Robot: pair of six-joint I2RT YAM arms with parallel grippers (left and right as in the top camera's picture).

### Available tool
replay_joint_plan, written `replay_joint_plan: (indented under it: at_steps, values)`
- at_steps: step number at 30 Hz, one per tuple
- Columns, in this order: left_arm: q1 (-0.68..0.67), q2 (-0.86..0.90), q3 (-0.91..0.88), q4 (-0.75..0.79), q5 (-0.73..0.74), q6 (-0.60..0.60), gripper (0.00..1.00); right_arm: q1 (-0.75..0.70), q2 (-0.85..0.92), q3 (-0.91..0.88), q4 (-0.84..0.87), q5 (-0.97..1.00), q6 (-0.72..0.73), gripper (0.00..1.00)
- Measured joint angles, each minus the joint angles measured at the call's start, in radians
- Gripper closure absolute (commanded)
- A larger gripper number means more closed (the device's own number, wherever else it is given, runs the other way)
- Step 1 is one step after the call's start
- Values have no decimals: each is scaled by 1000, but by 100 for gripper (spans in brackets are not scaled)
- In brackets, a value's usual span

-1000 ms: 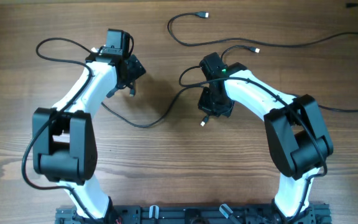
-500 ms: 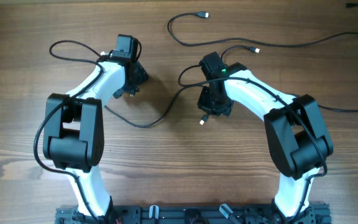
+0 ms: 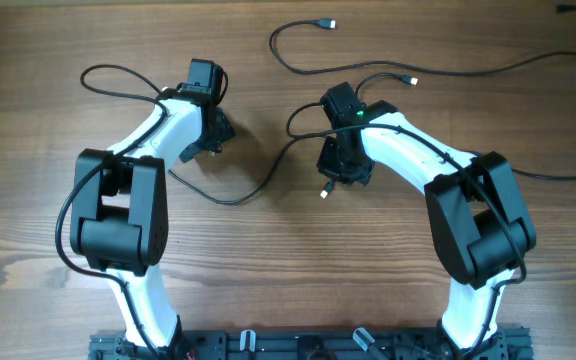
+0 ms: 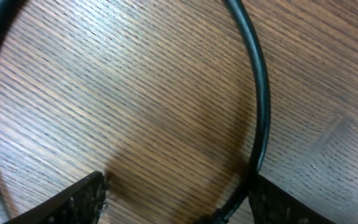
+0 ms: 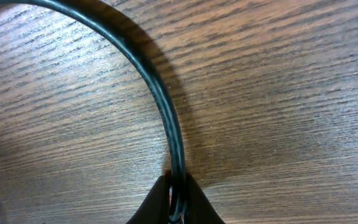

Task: Untangle cables

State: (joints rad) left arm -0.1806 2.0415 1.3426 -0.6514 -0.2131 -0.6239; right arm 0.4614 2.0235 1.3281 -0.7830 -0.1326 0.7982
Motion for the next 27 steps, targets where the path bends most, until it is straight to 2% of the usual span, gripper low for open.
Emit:
replay_joint_plan:
  at_steps: [3,8,13,18,21,27]
  values:
    - [0,0,0,-2,-8,8,44,0,0,0,0,0,0,90]
    - [0,0,0,-3,-15,17,51,0,0,0,0,0,0,90]
    - [0,0,0,1,-19,18,53,0,0,0,0,0,0,90]
    - [0,3,0,28,-22,23,75,0,0,0,0,0,0,90]
    - [0,3,0,45,-23,21,95,0,0,0,0,0,0,90]
    - [0,4,0,52,-26,24,96,0,0,0,0,0,0,90]
